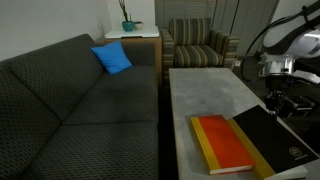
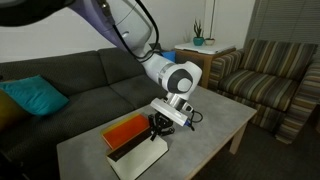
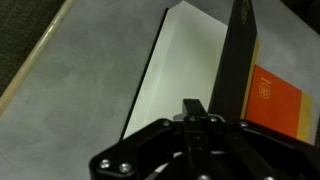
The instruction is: Open the book cover on the right
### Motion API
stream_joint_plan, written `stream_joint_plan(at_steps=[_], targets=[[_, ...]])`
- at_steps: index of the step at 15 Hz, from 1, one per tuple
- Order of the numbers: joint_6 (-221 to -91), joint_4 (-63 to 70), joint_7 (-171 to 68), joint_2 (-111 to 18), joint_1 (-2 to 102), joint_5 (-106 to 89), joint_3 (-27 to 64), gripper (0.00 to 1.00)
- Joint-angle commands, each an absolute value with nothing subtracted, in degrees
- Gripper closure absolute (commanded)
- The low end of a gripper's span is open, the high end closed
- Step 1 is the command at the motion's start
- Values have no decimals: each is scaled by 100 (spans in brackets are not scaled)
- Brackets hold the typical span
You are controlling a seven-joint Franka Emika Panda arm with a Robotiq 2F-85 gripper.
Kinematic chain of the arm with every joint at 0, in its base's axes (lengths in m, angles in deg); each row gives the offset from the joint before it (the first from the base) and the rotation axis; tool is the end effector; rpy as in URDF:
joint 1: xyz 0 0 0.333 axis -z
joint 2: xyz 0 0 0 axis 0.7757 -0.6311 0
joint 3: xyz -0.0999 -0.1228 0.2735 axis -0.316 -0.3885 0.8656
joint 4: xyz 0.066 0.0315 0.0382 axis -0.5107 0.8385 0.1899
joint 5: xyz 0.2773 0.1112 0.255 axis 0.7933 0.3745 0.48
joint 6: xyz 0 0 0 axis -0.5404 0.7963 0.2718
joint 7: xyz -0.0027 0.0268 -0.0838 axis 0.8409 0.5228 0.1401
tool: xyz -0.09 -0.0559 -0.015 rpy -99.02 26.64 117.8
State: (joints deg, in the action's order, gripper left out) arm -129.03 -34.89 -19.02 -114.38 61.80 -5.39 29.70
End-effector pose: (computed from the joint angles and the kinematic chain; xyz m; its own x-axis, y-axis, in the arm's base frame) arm 0.6598 -0.0636 -0.0828 0.8394 0.3821 -0.3865 0.2473 -0.9018 -0.3544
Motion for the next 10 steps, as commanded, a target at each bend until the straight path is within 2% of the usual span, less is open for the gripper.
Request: stream_joint_plan(at_steps=[1,10], targets=[[-12905,-3315,-1739,-11294,6261,-399,3199,100],[-12821,-3018,-1527,-10978,6336,-441,3493,100]])
